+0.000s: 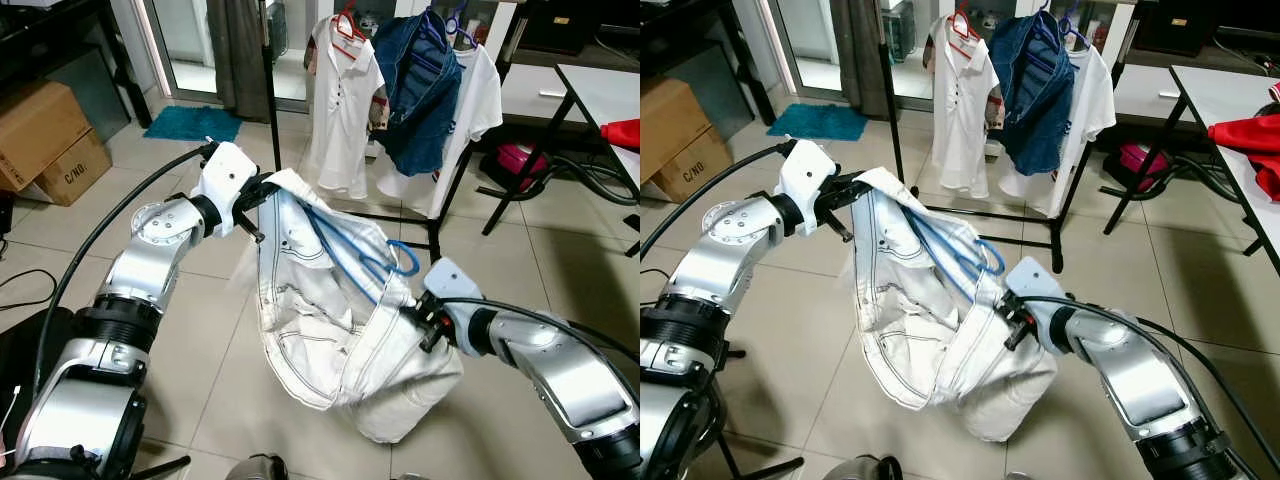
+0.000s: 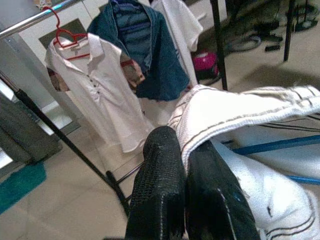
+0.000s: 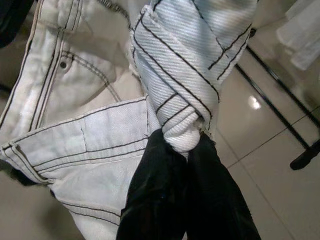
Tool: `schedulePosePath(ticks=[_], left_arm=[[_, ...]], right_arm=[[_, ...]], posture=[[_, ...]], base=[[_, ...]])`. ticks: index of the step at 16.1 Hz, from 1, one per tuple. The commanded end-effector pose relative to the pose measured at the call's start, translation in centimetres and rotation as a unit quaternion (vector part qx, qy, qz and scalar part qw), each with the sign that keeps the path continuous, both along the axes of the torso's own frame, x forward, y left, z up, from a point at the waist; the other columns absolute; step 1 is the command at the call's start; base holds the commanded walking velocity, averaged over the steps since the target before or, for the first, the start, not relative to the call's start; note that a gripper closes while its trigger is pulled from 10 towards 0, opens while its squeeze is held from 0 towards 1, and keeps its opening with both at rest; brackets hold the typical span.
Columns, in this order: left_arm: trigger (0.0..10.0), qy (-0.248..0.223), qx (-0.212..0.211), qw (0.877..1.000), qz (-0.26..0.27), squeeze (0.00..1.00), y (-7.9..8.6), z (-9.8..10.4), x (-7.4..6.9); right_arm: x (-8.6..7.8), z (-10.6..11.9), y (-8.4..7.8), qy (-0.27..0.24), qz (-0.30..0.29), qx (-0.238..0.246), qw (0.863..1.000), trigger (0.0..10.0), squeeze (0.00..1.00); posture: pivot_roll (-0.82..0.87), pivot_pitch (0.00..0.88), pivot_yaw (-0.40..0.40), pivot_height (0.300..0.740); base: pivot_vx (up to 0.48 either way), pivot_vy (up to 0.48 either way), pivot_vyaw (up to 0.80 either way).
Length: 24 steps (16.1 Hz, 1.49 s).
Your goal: Hang hanger
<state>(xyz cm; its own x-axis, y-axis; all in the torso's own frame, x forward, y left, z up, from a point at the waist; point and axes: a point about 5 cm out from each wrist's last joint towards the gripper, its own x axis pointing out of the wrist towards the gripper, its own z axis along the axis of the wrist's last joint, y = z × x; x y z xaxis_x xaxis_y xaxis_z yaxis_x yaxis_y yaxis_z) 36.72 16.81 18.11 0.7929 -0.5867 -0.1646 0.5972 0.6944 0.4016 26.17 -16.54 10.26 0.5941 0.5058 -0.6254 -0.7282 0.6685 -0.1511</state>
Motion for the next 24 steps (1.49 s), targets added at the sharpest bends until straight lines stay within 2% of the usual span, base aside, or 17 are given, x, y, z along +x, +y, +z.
schedulePosePath(ticks=[1, 2, 4, 6, 8, 9, 10, 11, 12, 13, 15, 16, 18, 20, 21, 22, 24], left_arm=[[0.0, -0.04, 0.026, 0.999, 0.0, 0.0, 0.3, 1.7, 0.4], [0.0, -0.053, 0.064, 0.996, -0.018, 0.0, 0.1, 1.8, 0.4], [0.0, -0.068, 0.073, 0.993, -0.056, 0.0, -1.2, 2.0, -0.1], [0.0, -0.069, 0.082, 0.992, -0.065, 0.0, -1.8, 1.7, -0.2], [0.0, -0.07, 0.078, 0.992, -0.073, 0.0, -2.8, 1.2, -0.6], [0.0, -0.07, 0.069, 0.993, -0.063, 0.0, -3.2, 0.9, -1.0], [0.0, -0.07, 0.067, 0.994, -0.059, 0.0, -3.2, 0.8, -1.1], [0.0, -0.07, 0.068, 0.994, -0.049, 0.0, -3.2, 0.5, -1.5], [0.0, -0.069, 0.071, 0.994, -0.046, 0.0, -3.1, 0.1, -1.8], [0.0, -0.065, 0.102, 0.992, -0.034, 0.0, -2.5, -1.3, -2.6], [0.0, -0.059, 0.121, 0.991, -0.003, 0.0, -1.2, -2.5, -3.2], [0.0, -0.071, 0.122, 0.99, 0.027, 0.0, -0.3, -2.3, -3.1], [0.0, -0.119, 0.107, 0.984, 0.077, 0.0, 1.3, 0.0, -2.4], [0.0, -0.149, 0.118, 0.978, 0.09, 0.0, 2.0, 1.7, -1.9], [0.0, -0.151, 0.139, 0.976, 0.08, 0.0, 2.0, 1.7, -1.9], [0.0, -0.141, 0.153, 0.976, 0.067, 0.0, 1.5, 0.8, -2.1], [0.0, -0.082, 0.167, 0.981, 0.048, 0.0, 0.2, -3.9, -3.3]], right_arm=[[-0.1, -0.1, -0.7, 0.01, -0.006, -0.019, 1.0, 0.0, 0.0], [-0.4, -0.4, -1.0, 0.028, -0.005, -0.032, 0.999, 0.0, 0.0], [-0.6, -0.8, -1.2, 0.045, -0.017, -0.04, 0.998, 0.0, 0.0], [-0.7, -1.0, -1.1, 0.053, -0.016, -0.044, 0.997, 0.0, 0.0], [-0.6, -0.8, -0.5, 0.06, -0.032, -0.014, 0.998, 0.0, 0.0], [0.0, -0.1, 0.0, 0.053, -0.072, 0.041, 0.995, 0.0, 0.0], [0.3, 0.1, -0.1, 0.049, -0.087, 0.055, 0.993, 0.0, 0.0], [1.2, 0.8, -0.4, 0.035, -0.135, 0.1, 0.985, 0.0, 0.0], [1.5, 1.2, -0.6, 0.031, -0.153, 0.121, 0.98, 0.0, 0.0], [2.4, 2.0, -1.3, 0.022, -0.202, 0.172, 0.964, 0.0, 0.0], [2.7, 2.5, -1.8, 0.02, -0.223, 0.199, 0.954, 0.0, 0.0], [2.7, 2.6, -2.1, 0.024, -0.228, 0.202, 0.952, 0.0, 0.0], [2.4, 2.0, -2.2, 0.045, -0.227, 0.188, 0.954, 0.0, 0.0], [2.2, 1.4, -1.9, 0.059, -0.234, 0.19, 0.952, 0.0, 0.0], [2.5, 1.5, -1.7, 0.06, -0.247, 0.213, 0.943, 0.0, 0.0], [2.9, 2.0, -1.6, 0.05, -0.261, 0.238, 0.934, 0.0, 0.0], [4.2, 4.7, -1.6, -0.017, -0.274, 0.318, 0.907, 0.0, 0.0]], posture=[[-0.14, 0.025, 0.051, 0.74], [-0.14, 0.025, 0.049, 0.74], [-0.14, 0.028, 0.048, 0.74], [-0.14, 0.032, 0.045, 0.74], [-0.13, 0.037, 0.044, 0.74], [-0.13, 0.04, 0.047, 0.74], [-0.13, 0.041, 0.048, 0.74], [-0.13, 0.042, 0.052, 0.74], [-0.13, 0.042, 0.054, 0.74], [-0.13, 0.043, 0.056, 0.74], [-0.13, 0.042, 0.052, 0.74], [-0.13, 0.04, 0.047, 0.74], [-0.12, 0.035, 0.034, 0.74], [-0.12, 0.031, 0.032, 0.74], [-0.12, 0.027, 0.037, 0.74], [-0.12, 0.025, 0.042, 0.74], [-0.13, 0.021, 0.052, 0.74]], base=[[0.0, 0.0, 0.0], [0.0, 0.0, 0.0], [0.0, 0.0, 0.0], [0.0, 0.0, 0.0], [0.0, 0.0, 0.0], [0.0, 0.0, 0.0], [0.0, 0.0, 0.0], [0.0, 0.0, 0.0], [0.0, 0.0, 0.0], [0.0, 0.0, 0.0], [0.0, 0.0, 0.0], [0.0, 0.0, 0.0], [0.0, 0.0, 0.0], [0.0, 0.0, 0.0], [0.0, 0.0, 0.0], [0.0, 0.0, 0.0], [0.0, 0.0, 0.0]])
